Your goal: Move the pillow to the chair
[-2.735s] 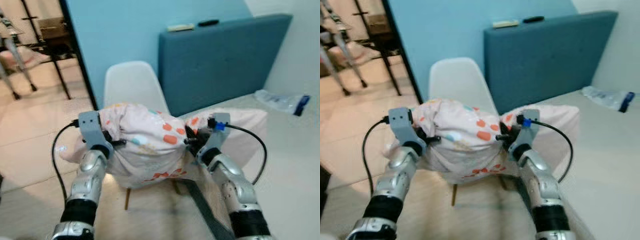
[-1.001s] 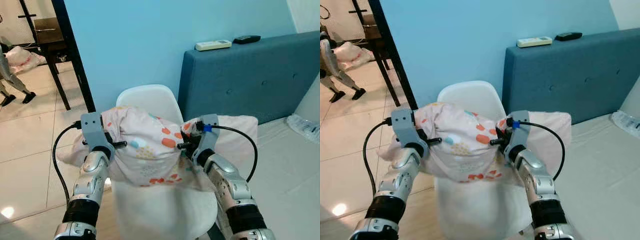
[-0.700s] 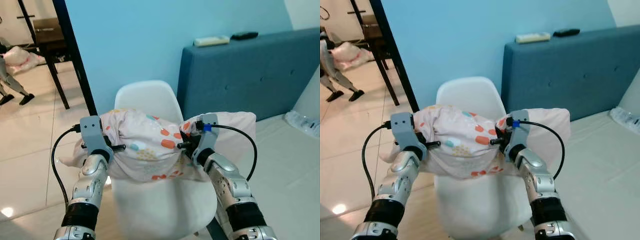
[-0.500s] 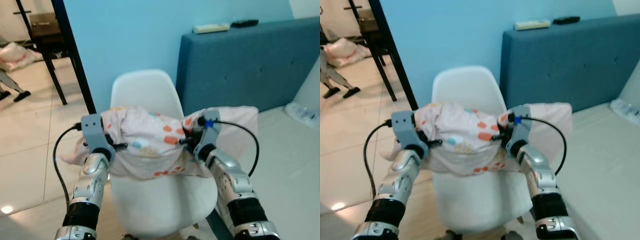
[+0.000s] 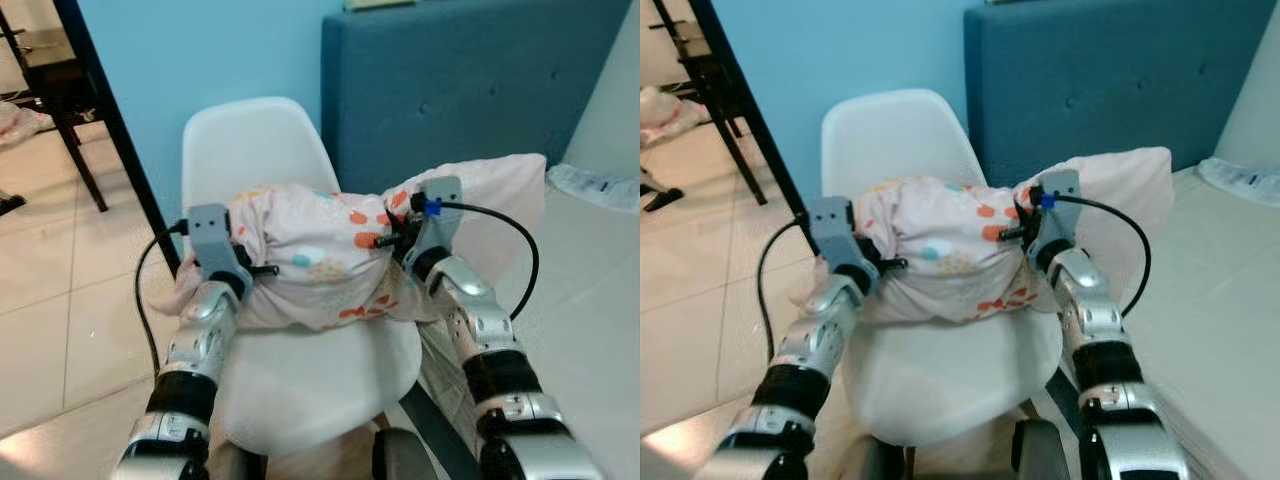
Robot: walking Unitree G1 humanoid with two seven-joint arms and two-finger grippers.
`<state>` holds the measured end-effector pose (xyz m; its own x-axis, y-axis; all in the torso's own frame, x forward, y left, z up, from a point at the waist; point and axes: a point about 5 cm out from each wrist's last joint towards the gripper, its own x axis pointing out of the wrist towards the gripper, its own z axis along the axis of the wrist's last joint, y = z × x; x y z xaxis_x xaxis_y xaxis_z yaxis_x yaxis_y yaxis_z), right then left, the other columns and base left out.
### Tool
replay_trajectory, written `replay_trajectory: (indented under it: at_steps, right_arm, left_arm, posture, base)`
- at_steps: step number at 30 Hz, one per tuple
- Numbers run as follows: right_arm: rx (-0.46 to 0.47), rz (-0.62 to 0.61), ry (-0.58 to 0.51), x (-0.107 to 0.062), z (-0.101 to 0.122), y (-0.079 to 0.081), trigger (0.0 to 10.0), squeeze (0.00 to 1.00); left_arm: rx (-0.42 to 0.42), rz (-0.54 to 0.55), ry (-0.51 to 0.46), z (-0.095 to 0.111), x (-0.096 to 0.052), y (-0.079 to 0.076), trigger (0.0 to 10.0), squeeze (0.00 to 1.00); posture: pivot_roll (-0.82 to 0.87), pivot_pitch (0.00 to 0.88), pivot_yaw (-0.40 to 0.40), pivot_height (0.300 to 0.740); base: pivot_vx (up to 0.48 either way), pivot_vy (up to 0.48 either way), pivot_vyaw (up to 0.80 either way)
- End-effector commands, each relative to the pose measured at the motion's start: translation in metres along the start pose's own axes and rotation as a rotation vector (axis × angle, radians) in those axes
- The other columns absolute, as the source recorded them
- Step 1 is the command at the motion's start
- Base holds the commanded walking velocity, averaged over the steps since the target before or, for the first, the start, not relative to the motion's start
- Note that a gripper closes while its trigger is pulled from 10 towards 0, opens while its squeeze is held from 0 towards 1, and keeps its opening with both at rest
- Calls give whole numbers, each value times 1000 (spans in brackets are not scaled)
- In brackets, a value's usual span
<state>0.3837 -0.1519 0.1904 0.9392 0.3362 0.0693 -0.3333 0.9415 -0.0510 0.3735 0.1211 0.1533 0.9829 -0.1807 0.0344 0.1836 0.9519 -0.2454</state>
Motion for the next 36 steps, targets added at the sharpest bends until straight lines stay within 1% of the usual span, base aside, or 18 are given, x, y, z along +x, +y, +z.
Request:
replay_trajectory:
  at_steps: [1,4,6,10,11,14,15,18,23,25,28,29,30,31,32,33,34,36]
  right_arm:
    - [-35,48,-60,9,14,13,10000,0]
    - [-15,40,-107,13,23,13,10000,0]
    - [55,55,-158,13,27,20,10000,0]
    - [171,154,-130,5,0,50,10000,0]
    - [171,154,-130,5,0,50,10000,0]
    - [252,291,-33,-17,-40,89,10000,0]
    - [252,291,-33,-17,-40,89,10000,0]
    - [303,323,-13,-29,-49,102,10000,0]
    - [307,297,-12,-29,-49,95,10000,0]
    - [302,282,-3,-29,-49,92,10000,0]
    - [254,223,70,-33,-60,83,10000,0]
    - [254,223,70,-33,-60,83,10000,0]
    - [239,174,133,-38,-70,78,10000,0]
    - [239,174,133,-38,-70,78,10000,0]
    - [239,167,164,-42,-75,76,10000,0]
    - [249,165,188,-45,-80,76,10000,12]
    - [265,171,198,-48,-82,76,10000,1000]
    - [276,174,203,-50,-83,76,10000,1000]
  left_arm:
    - [58,-51,30,-1,5,-7,10000,0]
    - [80,-8,-7,11,10,2,10000,0]
    - [119,75,-73,28,12,17,10000,0]
    - [242,218,-127,36,2,48,10000,0]
    - [242,218,-127,36,2,48,10000,0]
    - [347,371,-107,27,-22,91,10000,0]
    - [347,371,-107,27,-22,91,10000,0]
    - [407,494,-118,32,-46,126,10000,0]
    - [418,518,-111,23,-60,133,10000,0]
    - [415,491,-88,14,-62,128,10000,0]
    - [385,391,-1,-20,-66,106,10000,0]
    - [385,391,-1,-20,-66,106,10000,0]
    - [367,341,53,-41,-71,93,10000,0]
    - [367,341,53,-41,-71,93,10000,0]
    - [338,328,93,-52,-74,88,10000,98]
    - [308,326,130,-63,-77,85,10000,929]
    - [277,326,157,-70,-80,83,10000,1000]
    - [257,327,174,-74,-81,81,10000,1000]
  posture:
    - [-93,121,32,598]
    - [-92,133,31,598]
    - [-91,161,27,598]
    - [-89,196,28,598]
    - [-89,196,28,598]
    - [-84,225,21,598]
    - [-84,225,21,598]
    - [-74,238,12,598]
    - [-67,236,8,598]
    - [-66,234,9,598]
    - [-68,228,10,598]
    - [-68,228,10,598]
    - [-70,227,12,598]
    - [-70,227,12,598]
    - [-74,224,14,598]
    - [-77,220,16,598]
    - [-79,220,18,598]
    - [-80,219,20,598]
  base:
    - [0,0,0]
    - [0,0,0]
    - [0,0,0]
    - [0,0,0]
    - [0,0,0]
    - [0,0,0]
    - [0,0,0]
    - [0,0,0]
    - [0,0,0]
    - [0,0,0]
    - [0,0,0]
    - [0,0,0]
    - [0,0,0]
    - [0,0,0]
    - [0,0,0]
    - [0,0,0]
    - [0,0,0]
    - [0,0,0]
